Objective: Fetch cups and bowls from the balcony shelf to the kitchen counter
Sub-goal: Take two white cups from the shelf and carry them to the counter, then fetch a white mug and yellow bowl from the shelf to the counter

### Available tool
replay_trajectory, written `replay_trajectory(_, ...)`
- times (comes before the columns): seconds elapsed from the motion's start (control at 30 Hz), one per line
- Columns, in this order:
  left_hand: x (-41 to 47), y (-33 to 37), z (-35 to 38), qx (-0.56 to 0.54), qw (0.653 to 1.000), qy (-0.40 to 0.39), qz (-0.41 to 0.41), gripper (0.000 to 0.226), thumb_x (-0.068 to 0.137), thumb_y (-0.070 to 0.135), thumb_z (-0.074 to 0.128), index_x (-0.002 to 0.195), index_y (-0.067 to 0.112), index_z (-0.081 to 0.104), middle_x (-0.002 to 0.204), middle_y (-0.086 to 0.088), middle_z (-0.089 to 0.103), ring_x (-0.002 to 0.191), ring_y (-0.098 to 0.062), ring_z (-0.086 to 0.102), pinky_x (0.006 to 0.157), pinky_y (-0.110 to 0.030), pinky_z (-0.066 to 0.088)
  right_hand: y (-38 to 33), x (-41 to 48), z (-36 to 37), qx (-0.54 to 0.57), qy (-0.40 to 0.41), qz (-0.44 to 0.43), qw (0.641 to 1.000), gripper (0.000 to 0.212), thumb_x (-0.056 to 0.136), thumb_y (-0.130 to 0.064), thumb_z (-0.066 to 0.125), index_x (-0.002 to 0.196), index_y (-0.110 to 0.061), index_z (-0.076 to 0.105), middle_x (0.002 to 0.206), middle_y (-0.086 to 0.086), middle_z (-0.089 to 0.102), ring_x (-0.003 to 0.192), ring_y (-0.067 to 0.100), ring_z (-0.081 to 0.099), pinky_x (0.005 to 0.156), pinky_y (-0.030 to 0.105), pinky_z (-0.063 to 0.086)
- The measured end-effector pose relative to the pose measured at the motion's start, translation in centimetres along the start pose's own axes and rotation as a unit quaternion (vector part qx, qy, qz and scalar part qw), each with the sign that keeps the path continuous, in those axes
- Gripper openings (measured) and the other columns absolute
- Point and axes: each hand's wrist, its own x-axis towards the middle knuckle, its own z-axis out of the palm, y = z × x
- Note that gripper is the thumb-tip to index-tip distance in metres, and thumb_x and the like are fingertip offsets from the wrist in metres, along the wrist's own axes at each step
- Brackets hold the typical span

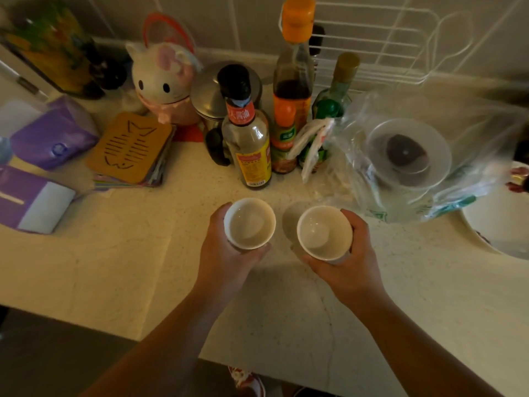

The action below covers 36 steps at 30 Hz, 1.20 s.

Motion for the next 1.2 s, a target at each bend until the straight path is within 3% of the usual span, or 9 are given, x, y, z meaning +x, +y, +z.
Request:
replay_trajectory(0.43, -0.2, -0.7, 0.2, -0.001, 1.0, -0.01, 0.008, 0.104, 0.053, 0.042, 0.089, 0.127, 0.064, 0.019, 0.117, 0.056, 0.028, 0.111, 0.028, 0.034, 0.081, -0.012, 0.032, 0.2, -1.1, 0.5, -0.032, 0.012, 0.006, 0.999, 0.095, 0.048, -0.057, 0.085, 0.119, -0.064, 0.023, 0.112, -0.051, 0.04, 0.104, -0.029, 0.042, 0.07, 0.009, 0.037)
replay_trajectory(0.53, -0.2, -1.1, 0.2, -0.003, 1.0, -0.009, -0.023, 0.11, 0.053, 0.046, 0.088, 0.136, 0.055, 0.017, 0.11, 0.057, 0.027, 0.101, 0.018, 0.039, 0.086, -0.017, 0.033, 0.1, -1.4, 0.7, -0.03, 0.015, 0.011, 0.999, 0.095, 0.048, -0.055, 0.084, 0.119, -0.064, 0.022, 0.11, -0.053, 0.039, 0.102, -0.03, 0.042, 0.071, 0.011, 0.038)
replay_trajectory(0.63, -0.3, -1.7, -0.2, -0.018, 0.998, -0.031, -0.054, 0.116, 0.051, 0.051, 0.087, 0.14, 0.052, 0.013, 0.121, 0.037, 0.032, 0.112, 0.007, 0.038, 0.089, -0.023, 0.034, 0.0, -1.7, 0.8, -0.022, 0.015, 0.035, 0.999, 0.102, 0.046, -0.06, 0.082, 0.128, -0.061, 0.022, 0.113, -0.048, 0.041, 0.103, -0.018, 0.049, 0.081, 0.02, 0.043)
replay_trajectory(0.73, -1.4, -2.4, -1.1, 0.022, 0.997, -0.048, -0.058, 0.11, 0.053, 0.061, 0.08, 0.142, 0.047, 0.017, 0.139, 0.02, 0.038, 0.121, 0.002, 0.037, 0.096, -0.027, 0.035, 0.0, -2.6, 0.8, -0.027, 0.0, 0.038, 0.999, 0.12, 0.047, -0.065, 0.081, 0.143, -0.049, 0.011, 0.127, -0.035, 0.036, 0.115, -0.012, 0.041, 0.095, 0.025, 0.037)
replay_trajectory(0.8, -2.8, -3.3, -2.3, 0.121, 0.992, -0.032, -0.035, 0.1, 0.06, 0.069, 0.071, 0.142, 0.036, 0.025, 0.145, 0.009, 0.038, 0.131, -0.009, 0.034, 0.105, -0.038, 0.037, -0.1, -4.0, 0.6, -0.022, -0.002, 0.033, 0.999, 0.116, 0.048, -0.063, 0.084, 0.139, -0.057, 0.012, 0.129, -0.039, 0.037, 0.115, -0.019, 0.042, 0.092, 0.02, 0.037)
replay_trajectory(0.87, -4.7, -4.4, -3.7, 0.202, 0.979, -0.037, 0.011, 0.09, 0.069, 0.07, 0.063, 0.142, 0.026, 0.032, 0.15, 0.001, 0.036, 0.14, -0.019, 0.027, 0.113, -0.046, 0.032, -0.1, -6.3, 0.4, -0.031, 0.013, 0.056, 0.998, 0.113, 0.048, -0.067, 0.083, 0.136, -0.062, 0.012, 0.133, -0.038, 0.037, 0.119, -0.014, 0.042, 0.093, 0.026, 0.04)
replay_trajectory(0.93, -6.9, -5.5, -5.3, 0.246, 0.965, -0.066, 0.056, 0.082, 0.075, 0.065, 0.061, 0.14, 0.021, 0.038, 0.152, -0.002, 0.032, 0.142, -0.022, 0.022, 0.115, -0.047, 0.027, 0.3, -9.4, 0.3, -0.06, 0.037, 0.091, 0.993, 0.116, 0.046, -0.078, 0.075, 0.141, -0.052, 0.014, 0.143, -0.022, 0.035, 0.126, 0.002, 0.04, 0.097, 0.037, 0.042)
replay_trajectory(1.0, -9.2, -6.5, -6.8, 0.27, 0.954, -0.102, 0.087, 0.074, 0.079, 0.057, 0.062, 0.139, 0.019, 0.042, 0.153, -0.003, 0.032, 0.143, -0.023, 0.022, 0.114, -0.048, 0.03, 0.8, -13.1, 0.6, -0.08, 0.053, 0.095, 0.991, 0.114, 0.046, -0.084, 0.066, 0.142, -0.043, 0.019, 0.143, -0.016, 0.034, 0.126, 0.009, 0.039, 0.097, 0.038, 0.042)
replay_trajectory(1.2, -16.5, -8.7, -9.9, 0.291, 0.917, -0.206, 0.181, 0.057, 0.083, 0.05, 0.062, 0.132, 0.026, 0.05, 0.149, 0.002, 0.036, 0.14, -0.019, 0.027, 0.111, -0.043, 0.036, 2.0, -24.9, 3.1, -0.088, 0.057, 0.128, 0.986, 0.08, 0.061, -0.072, 0.064, 0.132, -0.044, 0.037, 0.124, -0.024, 0.044, 0.112, 0.001, 0.047, 0.088, 0.027, 0.046)
